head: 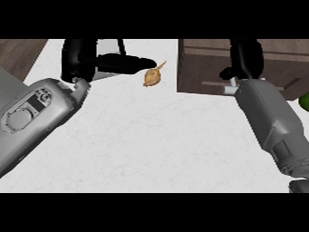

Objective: Pick up the can, place it into the drawer and close the drawer

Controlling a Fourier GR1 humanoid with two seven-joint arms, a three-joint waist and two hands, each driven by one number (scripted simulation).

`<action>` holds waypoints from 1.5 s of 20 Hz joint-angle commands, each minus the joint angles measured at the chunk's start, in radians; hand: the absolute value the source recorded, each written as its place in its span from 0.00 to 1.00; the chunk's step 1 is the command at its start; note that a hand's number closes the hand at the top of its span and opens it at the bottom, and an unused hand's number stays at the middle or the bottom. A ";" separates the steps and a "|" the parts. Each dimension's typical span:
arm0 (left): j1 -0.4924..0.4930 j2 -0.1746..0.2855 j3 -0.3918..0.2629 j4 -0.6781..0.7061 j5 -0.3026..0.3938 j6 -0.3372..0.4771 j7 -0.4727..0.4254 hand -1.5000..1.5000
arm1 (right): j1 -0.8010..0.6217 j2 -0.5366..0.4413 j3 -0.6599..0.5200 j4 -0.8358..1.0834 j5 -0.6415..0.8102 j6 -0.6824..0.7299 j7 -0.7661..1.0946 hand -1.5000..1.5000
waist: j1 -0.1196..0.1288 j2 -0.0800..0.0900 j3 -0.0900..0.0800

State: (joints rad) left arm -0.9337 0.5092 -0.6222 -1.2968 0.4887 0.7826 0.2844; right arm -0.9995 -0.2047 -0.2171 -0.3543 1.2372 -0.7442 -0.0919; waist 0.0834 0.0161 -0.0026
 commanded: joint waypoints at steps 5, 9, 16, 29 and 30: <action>0.095 0.044 0.027 -0.082 -0.003 -0.034 -0.028 0.00 | -0.134 -0.023 -0.049 0.095 -0.027 0.009 0.013 0.00 | 0.028 0.015 0.005; 0.124 0.047 0.031 -0.087 -0.014 -0.041 -0.043 0.00 | -0.148 0.003 -0.078 0.099 -0.076 0.028 -0.080 0.00 | 0.022 0.015 0.006; 0.155 0.052 0.040 -0.100 -0.022 -0.041 -0.056 0.00 | -0.158 0.077 -0.227 0.049 -0.266 0.057 -0.240 0.00 | 0.011 0.011 0.008; 0.227 0.049 0.079 -0.118 -0.044 -0.039 -0.076 0.00 | -0.188 0.088 -0.457 0.034 -0.558 0.284 -0.422 0.00 | -0.041 0.000 0.005; 0.249 0.054 0.080 -0.150 -0.043 -0.038 -0.065 0.00 | -0.221 0.102 -0.442 0.042 -0.546 0.278 -0.392 0.00 | -0.036 -0.004 0.004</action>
State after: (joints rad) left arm -0.7054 0.5618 -0.5526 -1.4223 0.4537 0.7462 0.2088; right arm -1.1628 -0.1224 -0.6104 -0.2992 0.7654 -0.4867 -0.4829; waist 0.0435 0.0226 0.0058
